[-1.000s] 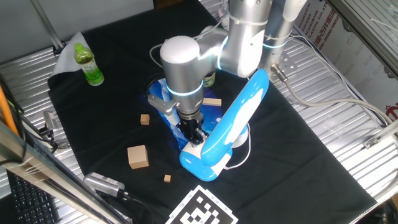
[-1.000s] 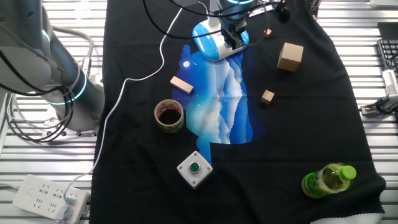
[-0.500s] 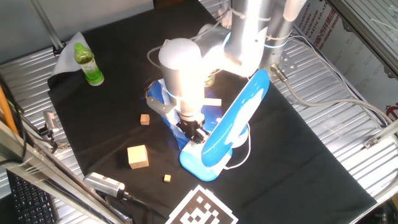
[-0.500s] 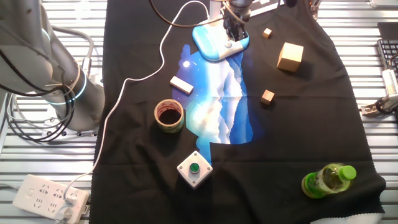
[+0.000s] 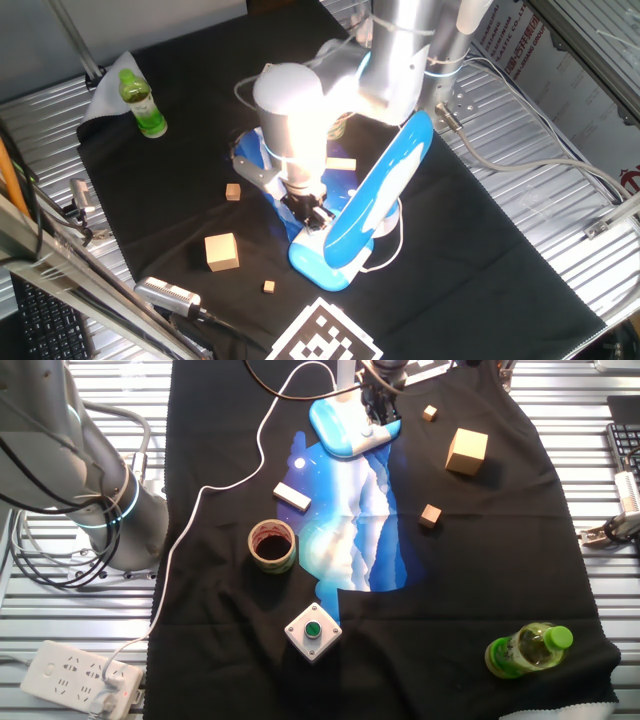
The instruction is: Turn on the desk lamp by pressing the button
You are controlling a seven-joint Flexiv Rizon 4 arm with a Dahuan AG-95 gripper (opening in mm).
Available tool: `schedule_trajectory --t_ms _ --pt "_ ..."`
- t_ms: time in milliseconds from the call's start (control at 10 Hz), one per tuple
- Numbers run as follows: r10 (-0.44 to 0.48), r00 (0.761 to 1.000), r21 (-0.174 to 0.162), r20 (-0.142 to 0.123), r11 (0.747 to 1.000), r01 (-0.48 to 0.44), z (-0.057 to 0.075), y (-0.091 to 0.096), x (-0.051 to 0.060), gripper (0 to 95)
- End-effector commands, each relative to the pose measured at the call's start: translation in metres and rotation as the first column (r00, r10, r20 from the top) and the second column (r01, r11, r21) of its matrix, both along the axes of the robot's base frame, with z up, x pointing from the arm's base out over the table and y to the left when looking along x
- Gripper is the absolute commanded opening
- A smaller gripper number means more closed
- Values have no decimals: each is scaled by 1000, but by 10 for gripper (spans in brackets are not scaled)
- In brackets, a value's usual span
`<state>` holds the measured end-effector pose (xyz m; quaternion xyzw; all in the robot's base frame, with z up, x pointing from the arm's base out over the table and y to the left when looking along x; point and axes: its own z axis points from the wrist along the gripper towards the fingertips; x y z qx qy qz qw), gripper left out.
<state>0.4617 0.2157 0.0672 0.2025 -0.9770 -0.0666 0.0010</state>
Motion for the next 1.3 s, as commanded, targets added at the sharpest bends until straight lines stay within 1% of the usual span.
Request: schedule_trajectory --t_ms 100,400,500,600,700,800,900,1100,1300 --pt "8 1000 0 1 1000 -8 0 -4 3 0" --pt "16 1000 1 0 1000 -16 3 -15 6 0" --pt "30 1000 1 3 1000 -30 3 -25 6 0" --pt "29 1000 -12 9 1000 -29 3 -32 4 0" --pt "17 999 -43 29 999 -16 4 -40 0 0" --pt "0 999 -60 48 998 3 6 -48 -3 0" --pt "-14 997 -67 70 998 19 10 -61 -7 0" --pt "-12 997 -95 80 995 20 24 -95 -13 0" --pt "-29 996 -98 83 995 37 37 -121 -13 0"
